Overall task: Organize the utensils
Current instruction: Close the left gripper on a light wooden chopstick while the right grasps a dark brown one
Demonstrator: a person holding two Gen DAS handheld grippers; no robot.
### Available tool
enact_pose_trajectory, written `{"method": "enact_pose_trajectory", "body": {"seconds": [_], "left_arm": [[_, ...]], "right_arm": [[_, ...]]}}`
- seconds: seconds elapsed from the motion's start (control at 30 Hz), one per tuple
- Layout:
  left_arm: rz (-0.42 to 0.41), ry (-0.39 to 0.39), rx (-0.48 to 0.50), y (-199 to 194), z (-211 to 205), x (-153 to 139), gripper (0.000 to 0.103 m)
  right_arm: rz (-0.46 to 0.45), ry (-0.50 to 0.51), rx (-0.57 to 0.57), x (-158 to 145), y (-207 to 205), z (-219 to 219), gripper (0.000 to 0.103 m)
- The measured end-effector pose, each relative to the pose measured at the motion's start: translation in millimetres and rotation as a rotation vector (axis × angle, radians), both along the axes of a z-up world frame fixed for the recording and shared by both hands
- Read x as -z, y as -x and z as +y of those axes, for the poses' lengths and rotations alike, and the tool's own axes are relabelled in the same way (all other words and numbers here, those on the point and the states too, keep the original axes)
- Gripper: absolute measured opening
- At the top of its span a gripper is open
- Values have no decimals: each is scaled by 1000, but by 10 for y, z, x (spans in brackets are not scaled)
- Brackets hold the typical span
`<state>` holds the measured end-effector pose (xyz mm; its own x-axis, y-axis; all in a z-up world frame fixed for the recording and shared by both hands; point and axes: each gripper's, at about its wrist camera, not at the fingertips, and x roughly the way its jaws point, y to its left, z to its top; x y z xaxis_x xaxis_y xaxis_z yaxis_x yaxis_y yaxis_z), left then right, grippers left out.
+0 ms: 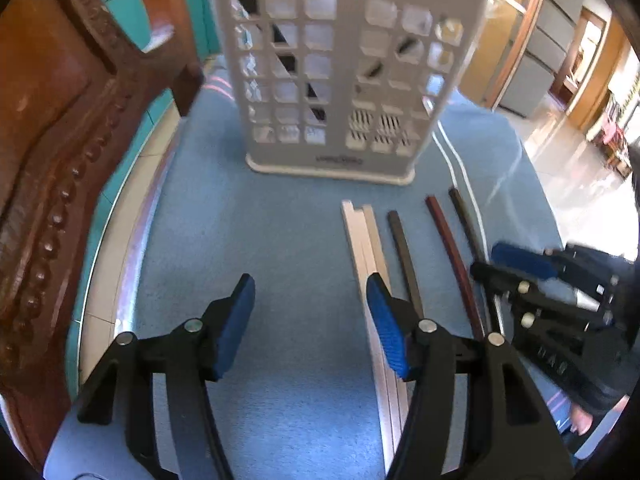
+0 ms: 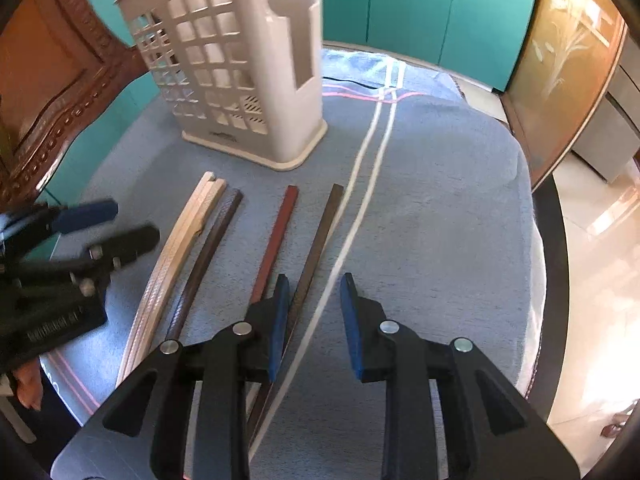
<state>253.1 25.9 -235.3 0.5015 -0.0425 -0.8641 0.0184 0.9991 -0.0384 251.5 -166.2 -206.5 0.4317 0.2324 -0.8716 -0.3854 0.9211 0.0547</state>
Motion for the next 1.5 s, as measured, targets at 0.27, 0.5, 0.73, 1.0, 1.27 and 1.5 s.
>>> {"method": "enact_pose_trajectory", "body": {"seconds": [0.27,0.5,0.73,1.0,1.27,1.5], "left_arm": [[45,-70,-44,-33,82,94,62],[5,67,-33,52,254,-83,60],[43,16,-45,61,189,-61,62],[14,78,-7,173,62,-177,61],[52,28,-42,172,122,-115,68],[25,12,-30,185,22,-145,65]], "right_arm": [[-3,3,1,-5,7,-28,29],[2,-16,26,-19,-45,-83,30],[3,-18,25,-23,-62,-99,33],[-2,-15,28,-15,-79,-77,34],[-1,-16,28,-21,-78,-91,34],[-27,-1,34,-16,-120,-59,35]]}}
